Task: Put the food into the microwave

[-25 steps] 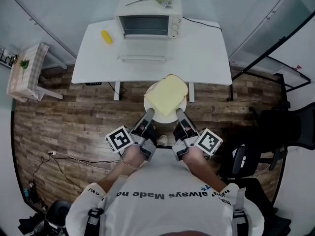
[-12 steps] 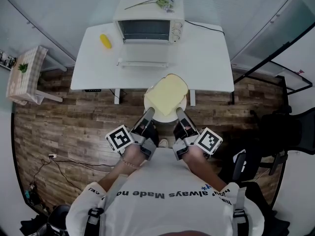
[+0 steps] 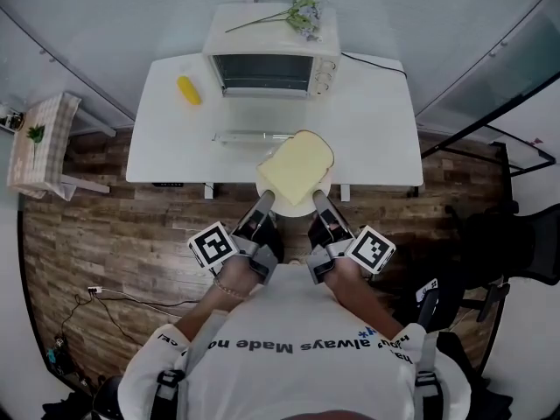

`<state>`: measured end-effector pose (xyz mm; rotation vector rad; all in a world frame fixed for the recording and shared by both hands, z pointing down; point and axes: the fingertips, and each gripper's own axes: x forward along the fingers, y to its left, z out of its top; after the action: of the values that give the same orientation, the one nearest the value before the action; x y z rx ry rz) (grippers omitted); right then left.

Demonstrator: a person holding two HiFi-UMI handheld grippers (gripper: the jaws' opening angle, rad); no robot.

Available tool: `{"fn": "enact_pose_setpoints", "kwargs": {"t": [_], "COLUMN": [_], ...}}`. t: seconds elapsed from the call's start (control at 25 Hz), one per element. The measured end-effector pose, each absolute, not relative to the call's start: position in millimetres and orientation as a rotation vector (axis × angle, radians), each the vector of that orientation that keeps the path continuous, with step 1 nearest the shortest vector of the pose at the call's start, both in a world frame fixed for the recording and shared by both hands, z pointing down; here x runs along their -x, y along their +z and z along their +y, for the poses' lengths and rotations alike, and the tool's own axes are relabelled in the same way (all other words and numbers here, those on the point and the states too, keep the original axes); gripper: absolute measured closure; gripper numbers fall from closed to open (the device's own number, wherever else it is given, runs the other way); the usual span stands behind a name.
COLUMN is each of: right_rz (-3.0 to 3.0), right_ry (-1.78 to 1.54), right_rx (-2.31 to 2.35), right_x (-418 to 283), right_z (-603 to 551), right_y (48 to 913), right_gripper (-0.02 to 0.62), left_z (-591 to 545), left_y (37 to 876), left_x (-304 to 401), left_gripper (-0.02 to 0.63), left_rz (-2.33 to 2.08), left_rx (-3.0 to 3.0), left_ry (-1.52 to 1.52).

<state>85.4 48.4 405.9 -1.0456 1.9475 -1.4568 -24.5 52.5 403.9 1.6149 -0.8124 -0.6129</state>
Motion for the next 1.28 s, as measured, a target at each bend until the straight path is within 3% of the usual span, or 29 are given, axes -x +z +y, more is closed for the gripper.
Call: {"fn": "enact_pose_setpoints", "kwargs": {"t": [0.68,1.28], "right_rz": [1.925,1.891], "right_ry": [-1.449,-1.474], "right_rx": [1.100,1.118], "right_x": [-12.3,7.3], "right_z": [-97.3,-161.2], "right_y": [398.6,408.0], "right_gripper": [0.571,0.571], "left_z": [-98.1,-162.1], "left_y": [396.1,417.3], "left_x": [96.0,119.8], "left_gripper": [0.588,0.588], "left_rz": [-0.759,-0.787], "left_rx": [-1.616,-1.611], "left_ry": [-0.610,-0.539]}}
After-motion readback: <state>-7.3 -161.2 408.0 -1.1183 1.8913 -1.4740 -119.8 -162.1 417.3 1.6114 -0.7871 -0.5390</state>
